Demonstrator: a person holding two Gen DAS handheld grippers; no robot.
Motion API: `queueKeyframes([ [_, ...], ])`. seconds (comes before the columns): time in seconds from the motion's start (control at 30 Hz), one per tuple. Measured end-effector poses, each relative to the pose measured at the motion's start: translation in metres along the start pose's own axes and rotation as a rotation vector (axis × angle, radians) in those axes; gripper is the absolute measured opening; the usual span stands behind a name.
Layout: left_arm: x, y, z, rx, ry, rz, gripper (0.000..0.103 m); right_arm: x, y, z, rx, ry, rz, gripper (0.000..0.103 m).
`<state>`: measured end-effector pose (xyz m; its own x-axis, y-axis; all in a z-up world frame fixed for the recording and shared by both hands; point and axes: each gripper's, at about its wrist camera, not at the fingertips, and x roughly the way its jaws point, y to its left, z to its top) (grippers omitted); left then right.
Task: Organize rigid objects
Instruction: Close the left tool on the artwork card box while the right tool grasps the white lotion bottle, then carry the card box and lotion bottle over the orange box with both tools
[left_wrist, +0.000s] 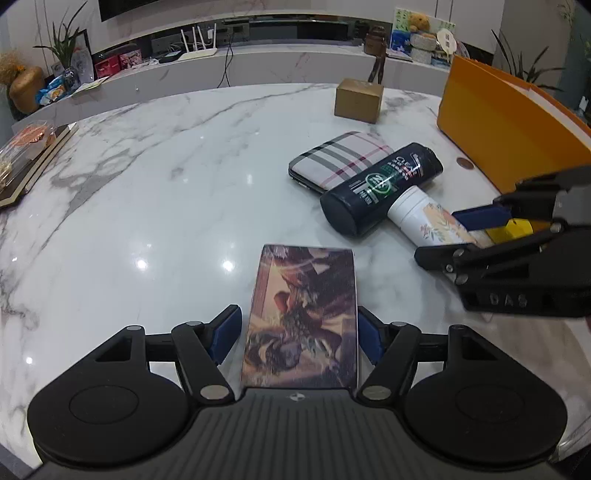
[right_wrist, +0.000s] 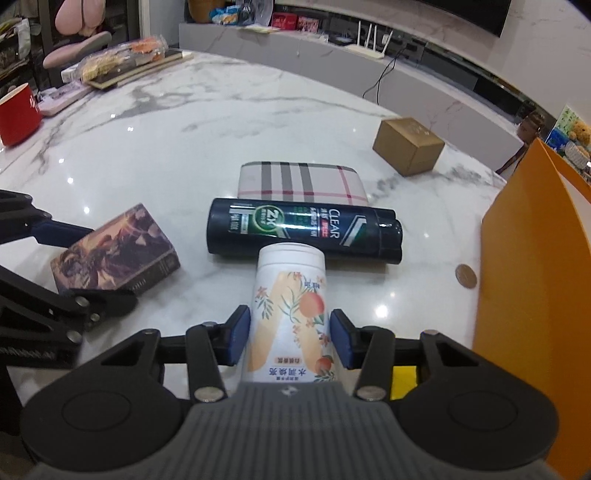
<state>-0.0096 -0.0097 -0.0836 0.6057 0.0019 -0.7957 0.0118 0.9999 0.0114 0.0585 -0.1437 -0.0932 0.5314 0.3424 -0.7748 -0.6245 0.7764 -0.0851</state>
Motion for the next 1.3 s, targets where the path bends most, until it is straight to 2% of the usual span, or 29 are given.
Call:
queueKeyframes([
  [0.3,-0.001,-0.004,-0.012,-0.041,-0.098,0.042,0.082,0.0,-0.003,-0.02,0.051,-0.145,0.011,0.049],
  [0.4,0.0,-0.005,-0.014,-0.047,-0.125,0.053,0.086,0.001,-0.007,-0.025,0.08,-0.172,0.027,0.049],
  [0.6,0.002,-0.005,-0.014,-0.053,-0.148,0.056,0.086,0.005,-0.008,-0.024,0.078,-0.189,0.036,0.049],
  [0.67,0.001,-0.005,-0.014,-0.053,-0.154,0.048,0.08,0.005,-0.007,-0.023,0.075,-0.191,0.04,0.048],
  [0.73,0.001,-0.005,-0.015,-0.046,-0.165,0.043,0.067,0.005,-0.006,-0.023,0.071,-0.194,0.039,0.048],
  [0.93,0.0,-0.008,-0.013,-0.037,-0.168,0.041,0.067,0.005,-0.006,-0.023,0.071,-0.194,0.039,0.047],
  [1.3,-0.01,-0.004,-0.013,-0.054,-0.153,0.015,0.066,-0.005,-0.006,-0.013,0.082,-0.143,0.029,0.045],
])
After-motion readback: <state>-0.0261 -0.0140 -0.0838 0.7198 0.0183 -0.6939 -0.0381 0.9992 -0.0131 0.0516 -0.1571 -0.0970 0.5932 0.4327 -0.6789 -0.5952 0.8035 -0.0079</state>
